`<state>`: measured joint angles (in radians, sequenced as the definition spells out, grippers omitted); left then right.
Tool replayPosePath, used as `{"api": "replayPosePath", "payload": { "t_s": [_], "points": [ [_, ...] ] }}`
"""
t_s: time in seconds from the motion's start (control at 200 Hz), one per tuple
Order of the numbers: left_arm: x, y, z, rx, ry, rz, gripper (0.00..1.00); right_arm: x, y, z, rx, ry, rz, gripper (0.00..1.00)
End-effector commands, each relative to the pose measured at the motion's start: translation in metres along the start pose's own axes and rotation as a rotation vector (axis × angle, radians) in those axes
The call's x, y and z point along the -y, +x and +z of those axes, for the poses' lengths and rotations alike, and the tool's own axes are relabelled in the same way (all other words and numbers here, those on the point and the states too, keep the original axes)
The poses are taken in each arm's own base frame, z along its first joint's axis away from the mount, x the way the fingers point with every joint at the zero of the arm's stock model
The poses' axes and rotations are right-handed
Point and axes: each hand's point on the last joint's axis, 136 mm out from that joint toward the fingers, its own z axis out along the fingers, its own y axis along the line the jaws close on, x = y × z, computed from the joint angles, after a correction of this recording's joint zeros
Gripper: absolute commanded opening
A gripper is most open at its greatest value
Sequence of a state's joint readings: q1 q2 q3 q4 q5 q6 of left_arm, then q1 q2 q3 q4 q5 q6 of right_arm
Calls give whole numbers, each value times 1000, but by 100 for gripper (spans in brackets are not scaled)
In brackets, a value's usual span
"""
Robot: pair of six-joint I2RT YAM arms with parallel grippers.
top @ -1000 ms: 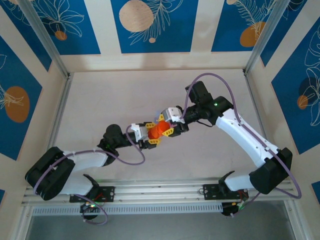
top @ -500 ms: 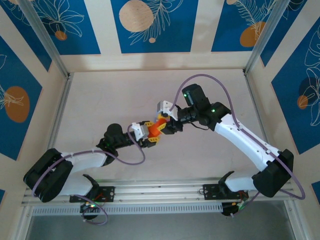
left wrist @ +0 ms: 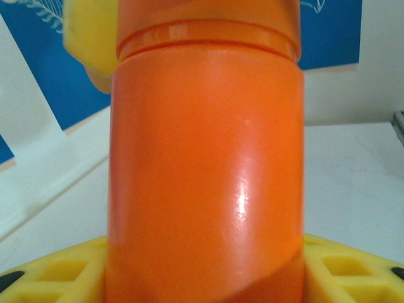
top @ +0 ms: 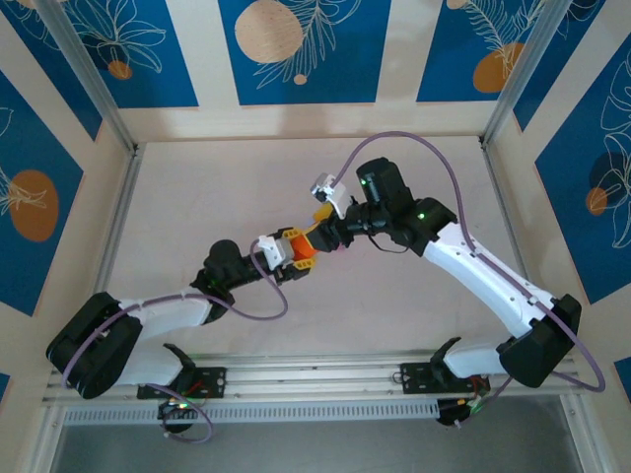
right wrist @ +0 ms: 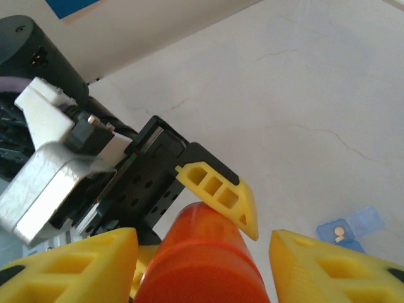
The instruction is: Sort the pills into containers
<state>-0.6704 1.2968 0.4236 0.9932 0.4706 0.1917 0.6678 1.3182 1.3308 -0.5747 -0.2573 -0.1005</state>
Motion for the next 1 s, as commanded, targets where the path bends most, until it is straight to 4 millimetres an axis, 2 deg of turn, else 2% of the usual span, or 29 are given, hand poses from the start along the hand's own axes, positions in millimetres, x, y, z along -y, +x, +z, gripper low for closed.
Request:
{"api": "replayPosePath", "payload": {
  "t_s": [0.0,0.19,0.39,0.475,0.63,0.805,0.995],
  "points": [
    [-3,-39,1,129,14,36,0,-15,-8,-20,28,-94,-95,65],
    [4,-35,1,122,48,16,0,-14,-21,-41,128,-161,-307,74],
    [8,-35,1,114,74,16,0,-42,-2,-44,180,-331,-595,77],
    [10,-34,1,113,85,14,0,-41,4,-40,201,-329,-694,78],
    [12,-32,2,109,102,12,0,-32,-1,-34,180,-319,-711,78],
    [13,-31,1,106,102,17,0,-33,8,-28,131,-359,-691,77],
    [14,-32,1,108,105,19,0,-30,14,-22,110,-364,-667,68]
  ]
}}
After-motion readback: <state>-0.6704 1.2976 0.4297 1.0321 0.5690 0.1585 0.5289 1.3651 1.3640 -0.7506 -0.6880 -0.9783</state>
